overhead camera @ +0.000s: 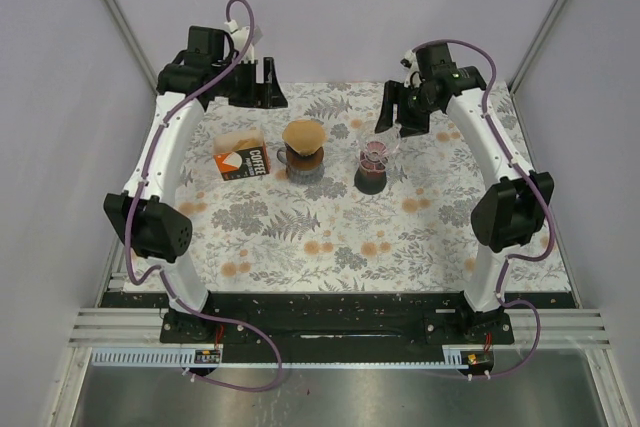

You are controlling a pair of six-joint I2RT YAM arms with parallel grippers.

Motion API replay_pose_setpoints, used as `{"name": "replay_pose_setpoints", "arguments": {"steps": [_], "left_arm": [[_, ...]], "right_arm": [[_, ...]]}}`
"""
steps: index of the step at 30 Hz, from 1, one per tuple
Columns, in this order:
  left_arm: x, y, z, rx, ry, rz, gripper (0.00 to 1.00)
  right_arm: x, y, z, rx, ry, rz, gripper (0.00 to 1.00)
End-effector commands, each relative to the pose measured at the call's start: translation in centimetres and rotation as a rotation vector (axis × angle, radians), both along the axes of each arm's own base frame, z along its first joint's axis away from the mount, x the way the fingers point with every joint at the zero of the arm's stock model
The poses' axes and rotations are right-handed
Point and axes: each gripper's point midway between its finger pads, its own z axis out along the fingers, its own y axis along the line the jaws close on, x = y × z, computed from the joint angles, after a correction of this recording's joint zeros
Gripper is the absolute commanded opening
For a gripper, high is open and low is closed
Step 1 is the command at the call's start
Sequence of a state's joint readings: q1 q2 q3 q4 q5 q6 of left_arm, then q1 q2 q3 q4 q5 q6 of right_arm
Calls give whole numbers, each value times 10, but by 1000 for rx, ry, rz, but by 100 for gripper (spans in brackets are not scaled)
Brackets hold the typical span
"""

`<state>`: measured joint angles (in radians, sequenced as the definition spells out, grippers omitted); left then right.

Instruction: Place the coffee filter in the dripper

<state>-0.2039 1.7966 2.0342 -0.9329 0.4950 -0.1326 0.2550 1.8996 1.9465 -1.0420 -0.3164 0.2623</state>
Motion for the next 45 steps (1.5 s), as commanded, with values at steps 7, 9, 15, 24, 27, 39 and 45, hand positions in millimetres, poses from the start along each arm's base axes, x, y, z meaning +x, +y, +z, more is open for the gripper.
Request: {"name": "replay_pose_setpoints", "arguments": {"steps": [7,9,15,24,27,39,45], "left_arm": [[28,123,-37,388,-93,218,86],[32,141,-51,489,-81,233,88],[44,168,-88,516,10,238,89],[59,150,-123,596,-125,-144,88],[66,148,-131,614,-159,-219,84],[57,143,-171,602,-51,-351,41],[46,139,-143,577,-117,-285,0]], "right_arm": [[17,-20,92,-35,-329,-69,82],[17,-15,104,-18,-394,-60,83],[8,1,117,-18,-485,5,84],[1,16,118,-25,-502,69,84],[-1,18,116,-30,-502,81,84],[-8,21,120,-32,-522,114,84],[-19,39,132,-21,-589,192,83]]}}
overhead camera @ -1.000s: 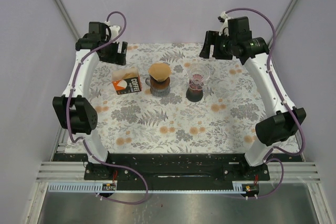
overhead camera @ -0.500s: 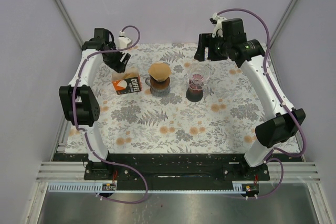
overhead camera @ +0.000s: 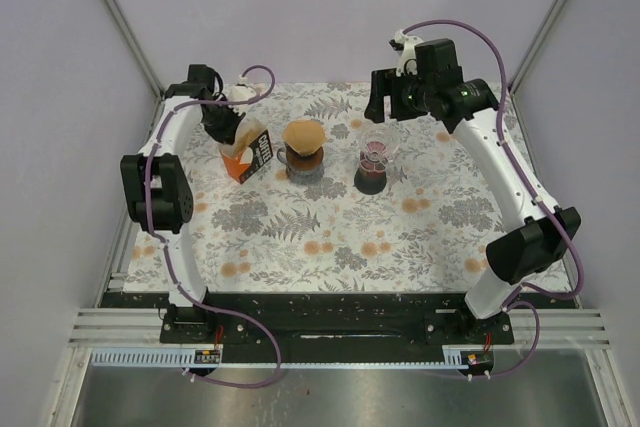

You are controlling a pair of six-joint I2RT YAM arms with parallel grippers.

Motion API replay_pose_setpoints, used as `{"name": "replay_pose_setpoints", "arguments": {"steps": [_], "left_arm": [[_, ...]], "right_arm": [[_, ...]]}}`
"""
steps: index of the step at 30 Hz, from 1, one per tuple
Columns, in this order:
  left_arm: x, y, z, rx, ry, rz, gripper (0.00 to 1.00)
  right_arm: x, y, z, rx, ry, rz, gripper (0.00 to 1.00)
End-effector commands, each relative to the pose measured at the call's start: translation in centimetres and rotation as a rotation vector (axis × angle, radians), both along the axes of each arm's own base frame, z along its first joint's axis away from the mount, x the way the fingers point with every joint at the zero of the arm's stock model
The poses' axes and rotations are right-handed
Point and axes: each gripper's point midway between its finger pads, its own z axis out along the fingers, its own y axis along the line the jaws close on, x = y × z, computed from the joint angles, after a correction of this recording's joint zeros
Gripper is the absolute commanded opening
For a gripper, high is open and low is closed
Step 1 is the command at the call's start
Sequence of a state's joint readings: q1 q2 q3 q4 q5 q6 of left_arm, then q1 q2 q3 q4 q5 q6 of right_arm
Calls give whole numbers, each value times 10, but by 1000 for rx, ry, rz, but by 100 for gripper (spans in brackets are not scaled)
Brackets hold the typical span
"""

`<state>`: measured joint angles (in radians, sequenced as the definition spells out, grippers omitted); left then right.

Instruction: Place the coffee filter in the dripper

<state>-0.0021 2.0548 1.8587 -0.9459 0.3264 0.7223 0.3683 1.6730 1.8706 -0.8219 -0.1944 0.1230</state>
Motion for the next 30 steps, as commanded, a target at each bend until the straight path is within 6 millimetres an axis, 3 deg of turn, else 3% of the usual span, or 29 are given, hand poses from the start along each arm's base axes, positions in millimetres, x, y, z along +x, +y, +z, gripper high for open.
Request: {"name": "replay_pose_setpoints", "arguments": {"steps": [1,3,9,11,14,20,26,30], "left_arm": [[-5,-6,52,-45,-140,20,0],[-9,-2,72,-39,-189,74,0],[-27,17,161,120,-496,252,0],[-41,12,191,203,-616,264,0],[-54,9,219,286,-672,313,0],[-75,11,255,378,-755,317,0],[-101,-11,258,252,-723,380,0],[-110,-18,265,139,-721,454,0]], "right_arm": [[-14,20,40,19,-153,88,83],[-16,25,47,22,-178,102,83],[-17,52,75,123,-246,132,81],[-17,64,85,173,-268,145,80],[-19,84,99,239,-301,184,79],[-37,132,123,339,-377,297,75],[-71,183,156,489,-512,378,65],[-70,213,140,499,-462,346,50]]}}
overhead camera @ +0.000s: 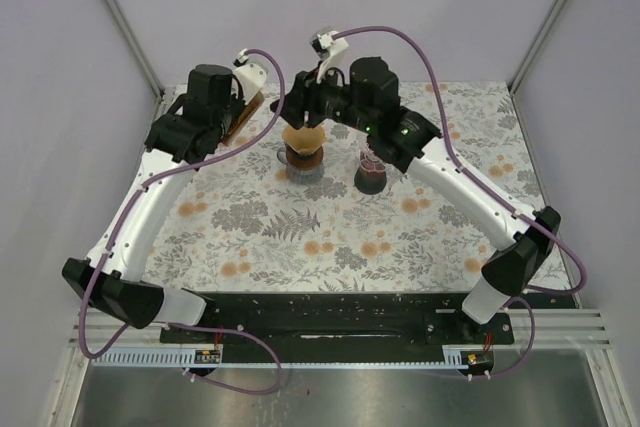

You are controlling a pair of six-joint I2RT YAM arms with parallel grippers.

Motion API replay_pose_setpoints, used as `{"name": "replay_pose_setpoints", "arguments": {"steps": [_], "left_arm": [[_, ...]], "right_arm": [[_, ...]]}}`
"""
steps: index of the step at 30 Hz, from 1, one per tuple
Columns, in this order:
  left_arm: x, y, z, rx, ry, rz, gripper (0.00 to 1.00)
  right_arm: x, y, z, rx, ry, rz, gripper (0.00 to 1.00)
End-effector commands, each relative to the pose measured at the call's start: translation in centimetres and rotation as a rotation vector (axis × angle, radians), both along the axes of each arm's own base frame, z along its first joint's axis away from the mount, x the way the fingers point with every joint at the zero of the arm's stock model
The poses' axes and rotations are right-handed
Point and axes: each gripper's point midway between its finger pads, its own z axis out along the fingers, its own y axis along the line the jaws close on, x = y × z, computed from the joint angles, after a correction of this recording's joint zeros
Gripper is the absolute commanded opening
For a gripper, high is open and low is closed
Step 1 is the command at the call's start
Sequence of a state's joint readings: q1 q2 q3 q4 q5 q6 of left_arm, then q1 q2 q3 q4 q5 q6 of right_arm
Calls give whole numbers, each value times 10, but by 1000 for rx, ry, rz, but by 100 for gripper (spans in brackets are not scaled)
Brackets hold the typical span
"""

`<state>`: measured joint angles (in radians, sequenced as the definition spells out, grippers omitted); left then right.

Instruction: Place the coffee filter in the dripper

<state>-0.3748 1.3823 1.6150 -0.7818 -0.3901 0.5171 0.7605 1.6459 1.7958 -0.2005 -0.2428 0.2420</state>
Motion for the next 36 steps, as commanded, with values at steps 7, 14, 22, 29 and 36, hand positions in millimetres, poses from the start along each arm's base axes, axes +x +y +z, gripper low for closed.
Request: {"name": "replay_pose_setpoints", "arguments": {"steps": [7,14,22,29,36], "left_arm": [[-24,-4,47,-261,-124,90,0],[-24,-12,42,-277,-105,66,0],[-24,-18,40,-292,-95,56,0],[-26,-26,42,-316,-90,40,0],[-27,-32,44,-345,-89,30,0]], "right_arm": [[4,50,-2,114,56,-11,43],[1,66,4,100,18,16,41],[-1,72,3,106,14,24,41],[16,88,-11,79,38,7,41],[41,90,-34,13,79,-97,43]]}}
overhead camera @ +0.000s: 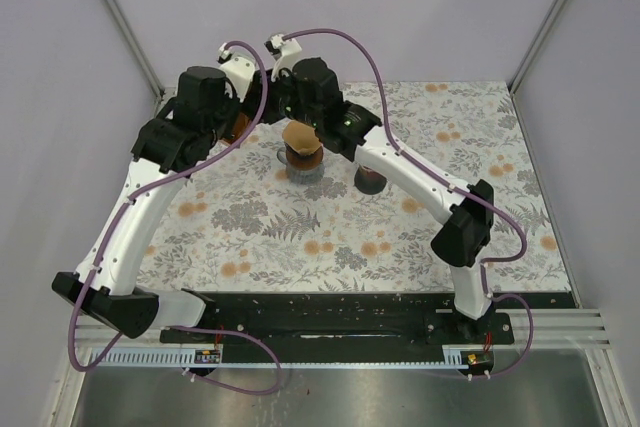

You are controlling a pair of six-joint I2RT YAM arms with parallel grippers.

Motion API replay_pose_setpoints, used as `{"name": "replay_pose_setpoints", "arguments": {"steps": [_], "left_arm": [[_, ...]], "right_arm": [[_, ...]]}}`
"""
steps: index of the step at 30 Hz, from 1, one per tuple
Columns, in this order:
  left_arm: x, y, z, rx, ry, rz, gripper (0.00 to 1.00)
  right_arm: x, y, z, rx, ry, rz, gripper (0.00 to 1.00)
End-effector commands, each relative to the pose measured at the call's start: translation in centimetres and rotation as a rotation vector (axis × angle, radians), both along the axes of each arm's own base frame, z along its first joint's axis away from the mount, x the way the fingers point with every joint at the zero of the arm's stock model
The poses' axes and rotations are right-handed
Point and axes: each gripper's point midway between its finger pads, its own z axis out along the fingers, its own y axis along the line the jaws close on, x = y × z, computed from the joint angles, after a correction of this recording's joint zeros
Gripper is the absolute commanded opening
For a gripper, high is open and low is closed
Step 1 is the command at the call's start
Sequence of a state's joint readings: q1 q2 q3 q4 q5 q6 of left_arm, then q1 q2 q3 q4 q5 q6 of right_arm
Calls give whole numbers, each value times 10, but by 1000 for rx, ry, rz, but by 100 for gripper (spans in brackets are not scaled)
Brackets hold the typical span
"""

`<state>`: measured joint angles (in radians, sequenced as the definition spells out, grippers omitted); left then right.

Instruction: Place the coffee filter in the dripper

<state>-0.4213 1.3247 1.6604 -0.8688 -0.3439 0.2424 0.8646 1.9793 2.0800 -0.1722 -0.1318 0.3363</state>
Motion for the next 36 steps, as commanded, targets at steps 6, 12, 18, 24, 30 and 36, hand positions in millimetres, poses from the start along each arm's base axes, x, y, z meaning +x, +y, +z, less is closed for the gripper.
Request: {"name": "replay_pose_setpoints", "arguments": {"steps": [6,12,18,24,30,36], "left_arm": [[3,-10,28,-83,-75,-13,0],[5,-14,23,-82,-58,-23,0],[11,-16,23,-74,-58,-25,0],[13,-17,19,-69,-48,-31,0],[12,-19,21,-84,-50,-33,0],[12,-20,24,-94,-56,-36,0]], "right_arm": [[28,-21,-13,-50,-9,-219,49],[30,-32,-19,-70,-11,-267,58],[17,-39,-4,-90,-76,-271,61],[12,-52,4,-107,-76,-296,59],[13,-58,6,-116,-64,-339,57],[16,-53,-6,-145,-36,-335,58]]}}
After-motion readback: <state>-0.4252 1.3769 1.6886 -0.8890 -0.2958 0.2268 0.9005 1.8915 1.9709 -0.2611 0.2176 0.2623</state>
